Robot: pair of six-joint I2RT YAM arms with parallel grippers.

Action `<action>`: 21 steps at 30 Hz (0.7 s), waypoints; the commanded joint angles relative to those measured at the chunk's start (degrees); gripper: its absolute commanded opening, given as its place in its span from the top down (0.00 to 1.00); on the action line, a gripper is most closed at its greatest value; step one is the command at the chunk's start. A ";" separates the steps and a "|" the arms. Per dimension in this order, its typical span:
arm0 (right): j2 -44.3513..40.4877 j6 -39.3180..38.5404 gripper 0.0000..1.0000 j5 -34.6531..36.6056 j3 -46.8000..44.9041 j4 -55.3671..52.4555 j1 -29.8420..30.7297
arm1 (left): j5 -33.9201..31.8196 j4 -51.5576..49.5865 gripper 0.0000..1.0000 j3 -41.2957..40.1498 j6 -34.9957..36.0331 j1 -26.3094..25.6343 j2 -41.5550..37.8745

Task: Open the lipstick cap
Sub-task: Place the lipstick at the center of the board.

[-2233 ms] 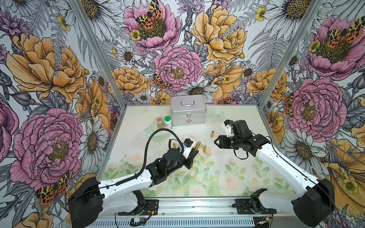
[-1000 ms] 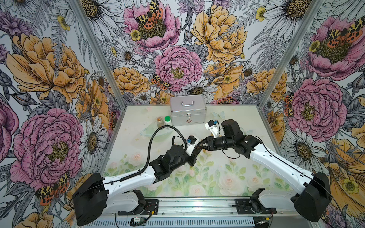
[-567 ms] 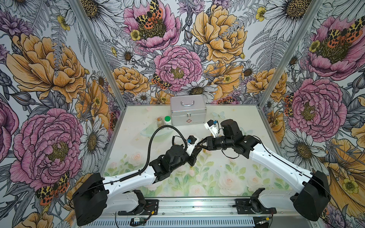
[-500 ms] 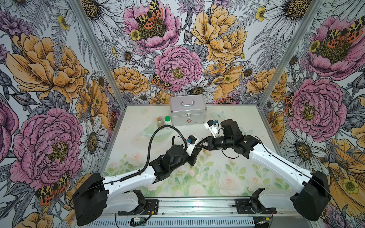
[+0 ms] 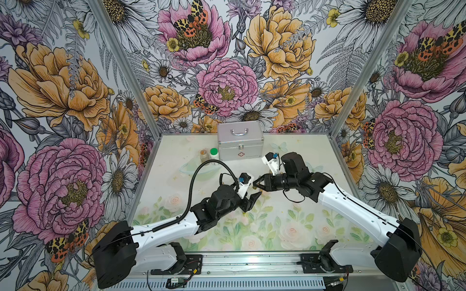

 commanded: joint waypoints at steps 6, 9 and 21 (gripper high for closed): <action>2.62 -6.72 0.80 20.17 5.51 -8.39 -0.09 | -4.12 -3.71 0.05 -1.44 -2.46 -0.26 -4.61; 3.35 -7.11 0.80 27.58 3.94 -8.40 -0.18 | -6.63 -5.63 0.01 -1.29 -3.96 -0.41 -4.76; 9.56 -8.77 0.80 41.54 -5.04 3.28 -0.48 | -12.94 -9.76 0.01 2.04 -8.16 -3.33 -0.75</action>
